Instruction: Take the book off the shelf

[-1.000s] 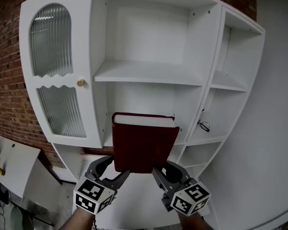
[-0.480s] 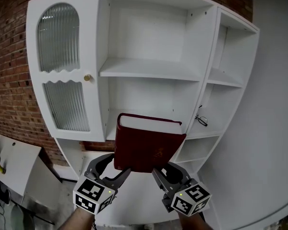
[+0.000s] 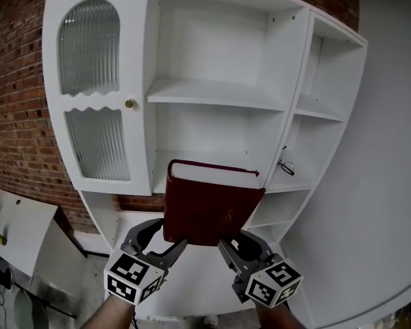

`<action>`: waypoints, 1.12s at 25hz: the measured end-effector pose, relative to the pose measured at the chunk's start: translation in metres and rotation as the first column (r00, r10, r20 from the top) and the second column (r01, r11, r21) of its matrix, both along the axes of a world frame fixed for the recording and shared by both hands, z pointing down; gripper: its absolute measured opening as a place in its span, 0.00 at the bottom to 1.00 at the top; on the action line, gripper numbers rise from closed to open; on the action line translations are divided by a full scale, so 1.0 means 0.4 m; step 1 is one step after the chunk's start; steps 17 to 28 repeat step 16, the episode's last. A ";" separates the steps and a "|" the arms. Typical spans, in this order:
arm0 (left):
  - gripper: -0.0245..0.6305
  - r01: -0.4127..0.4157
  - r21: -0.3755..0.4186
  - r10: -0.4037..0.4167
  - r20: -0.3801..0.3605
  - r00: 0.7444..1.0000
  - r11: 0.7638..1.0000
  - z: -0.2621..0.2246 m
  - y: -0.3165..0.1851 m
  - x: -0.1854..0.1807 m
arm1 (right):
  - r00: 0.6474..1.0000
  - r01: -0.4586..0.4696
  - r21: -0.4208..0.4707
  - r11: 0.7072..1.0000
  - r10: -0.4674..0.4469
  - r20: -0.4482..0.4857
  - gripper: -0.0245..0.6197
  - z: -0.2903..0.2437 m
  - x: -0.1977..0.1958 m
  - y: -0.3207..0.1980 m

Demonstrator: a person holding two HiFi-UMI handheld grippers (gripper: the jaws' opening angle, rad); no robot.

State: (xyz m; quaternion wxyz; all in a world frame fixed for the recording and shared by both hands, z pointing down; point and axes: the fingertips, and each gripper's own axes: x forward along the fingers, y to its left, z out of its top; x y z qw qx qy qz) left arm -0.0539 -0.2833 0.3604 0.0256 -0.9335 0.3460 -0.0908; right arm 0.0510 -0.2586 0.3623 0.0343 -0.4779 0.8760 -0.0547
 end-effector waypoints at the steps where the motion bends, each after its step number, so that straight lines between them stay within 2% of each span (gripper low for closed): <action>1: 0.44 0.000 -0.001 0.000 -0.001 1.000 1.000 0.001 0.001 -0.003 | 1.000 0.000 0.000 1.000 0.000 -0.001 0.27 -0.001 -0.003 0.001; 11: 0.44 -0.001 -0.039 0.001 0.006 1.000 0.999 0.026 -0.023 -0.020 | 1.000 0.019 -0.021 1.000 -0.019 0.001 0.26 0.013 -0.019 -0.022; 28: 0.44 0.000 -0.044 0.000 0.016 1.000 0.999 0.033 -0.049 -0.011 | 1.000 0.019 -0.029 0.999 -0.019 0.002 0.26 0.021 -0.009 -0.049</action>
